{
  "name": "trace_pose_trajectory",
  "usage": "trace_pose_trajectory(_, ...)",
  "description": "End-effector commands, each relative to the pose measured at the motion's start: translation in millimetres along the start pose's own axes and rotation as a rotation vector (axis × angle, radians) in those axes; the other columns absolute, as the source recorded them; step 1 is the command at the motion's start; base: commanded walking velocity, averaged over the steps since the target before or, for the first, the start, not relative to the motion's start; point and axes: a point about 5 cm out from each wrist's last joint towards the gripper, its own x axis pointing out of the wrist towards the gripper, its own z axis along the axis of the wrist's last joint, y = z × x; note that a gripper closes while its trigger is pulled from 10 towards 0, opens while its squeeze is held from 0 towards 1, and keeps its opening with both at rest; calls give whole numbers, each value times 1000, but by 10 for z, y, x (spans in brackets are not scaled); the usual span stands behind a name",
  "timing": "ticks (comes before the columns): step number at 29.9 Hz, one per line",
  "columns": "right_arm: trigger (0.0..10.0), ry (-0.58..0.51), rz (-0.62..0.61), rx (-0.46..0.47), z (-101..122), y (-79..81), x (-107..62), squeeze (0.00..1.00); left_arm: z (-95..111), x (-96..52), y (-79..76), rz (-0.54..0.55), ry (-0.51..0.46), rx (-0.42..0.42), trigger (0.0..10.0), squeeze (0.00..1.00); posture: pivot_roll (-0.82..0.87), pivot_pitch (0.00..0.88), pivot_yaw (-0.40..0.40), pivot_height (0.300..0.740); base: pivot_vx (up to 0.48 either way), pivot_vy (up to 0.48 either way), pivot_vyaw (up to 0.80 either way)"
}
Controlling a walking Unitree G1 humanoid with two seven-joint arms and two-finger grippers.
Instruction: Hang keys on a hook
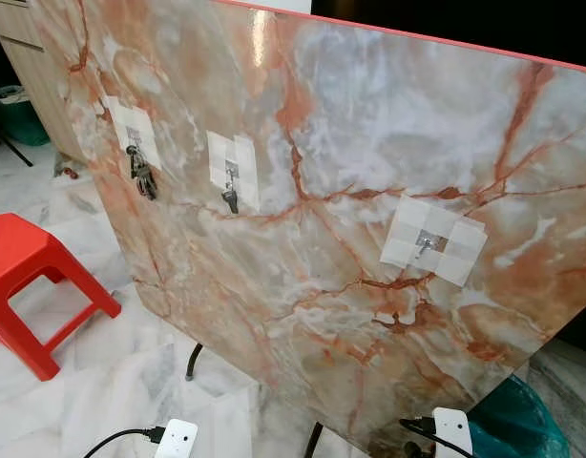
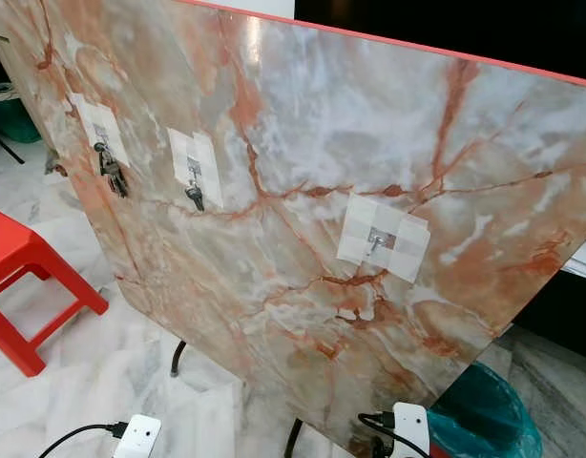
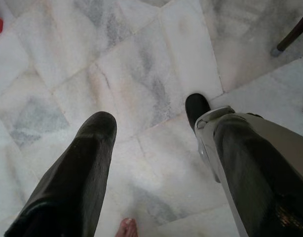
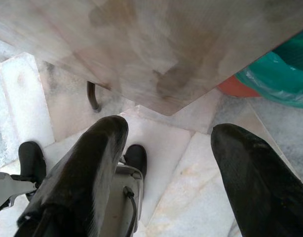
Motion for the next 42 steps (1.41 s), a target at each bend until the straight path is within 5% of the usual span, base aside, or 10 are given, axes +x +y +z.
trace_pose_trajectory(1, 10000, -1, -5, 16, 5, 1, 1, 0, -26, -1, -13, -8, 14, -1, 10000, 0, -25, 0, -44, 740, 0, 244, 0)
trace_pose_trajectory(42, 10000, 5, -16, 11, 15, 34, 8, 0, -213, -32, -23, -28, 67, -21, 10000, 0, 6, 0, -42, 740, 0, 464, 0)
